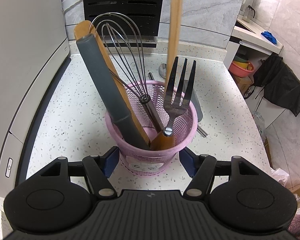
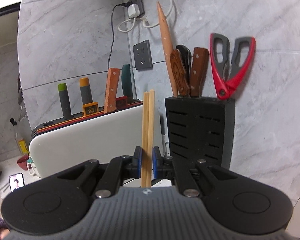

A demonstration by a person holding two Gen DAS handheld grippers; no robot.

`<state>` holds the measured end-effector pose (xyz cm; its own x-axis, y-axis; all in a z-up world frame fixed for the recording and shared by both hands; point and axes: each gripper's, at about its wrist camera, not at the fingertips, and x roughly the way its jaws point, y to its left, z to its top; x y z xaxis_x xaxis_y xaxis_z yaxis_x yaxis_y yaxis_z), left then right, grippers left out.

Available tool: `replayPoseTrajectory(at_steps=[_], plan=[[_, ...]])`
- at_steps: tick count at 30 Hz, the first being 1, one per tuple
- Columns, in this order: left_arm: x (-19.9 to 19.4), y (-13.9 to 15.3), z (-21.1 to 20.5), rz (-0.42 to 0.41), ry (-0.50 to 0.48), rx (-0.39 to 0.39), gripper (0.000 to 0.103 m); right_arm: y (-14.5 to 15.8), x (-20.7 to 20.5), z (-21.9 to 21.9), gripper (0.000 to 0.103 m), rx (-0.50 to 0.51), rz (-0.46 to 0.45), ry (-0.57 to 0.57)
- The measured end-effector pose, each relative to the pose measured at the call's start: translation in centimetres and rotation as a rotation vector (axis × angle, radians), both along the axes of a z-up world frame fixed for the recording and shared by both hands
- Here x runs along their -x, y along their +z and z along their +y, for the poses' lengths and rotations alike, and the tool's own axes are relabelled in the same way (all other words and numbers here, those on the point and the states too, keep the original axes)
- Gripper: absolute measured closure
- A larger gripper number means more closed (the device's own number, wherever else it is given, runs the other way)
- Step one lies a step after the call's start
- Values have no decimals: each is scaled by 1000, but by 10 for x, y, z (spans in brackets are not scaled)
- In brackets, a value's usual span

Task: Organize utensils
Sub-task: 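Lift the chopsticks and drop them into the pink cup with the right tool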

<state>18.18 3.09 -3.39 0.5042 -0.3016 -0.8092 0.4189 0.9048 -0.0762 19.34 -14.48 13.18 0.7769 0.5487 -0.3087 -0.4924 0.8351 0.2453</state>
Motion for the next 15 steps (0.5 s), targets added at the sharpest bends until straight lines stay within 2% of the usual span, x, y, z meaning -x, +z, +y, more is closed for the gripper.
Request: replayPoseTrajectory(at_steps=[5,15], plan=[[1,0,0,1,10,7,27,-18,13,4,95,12,-97,34],[2,0,0,6,24,12,27,-56,12,5,95,7,-23,30]])
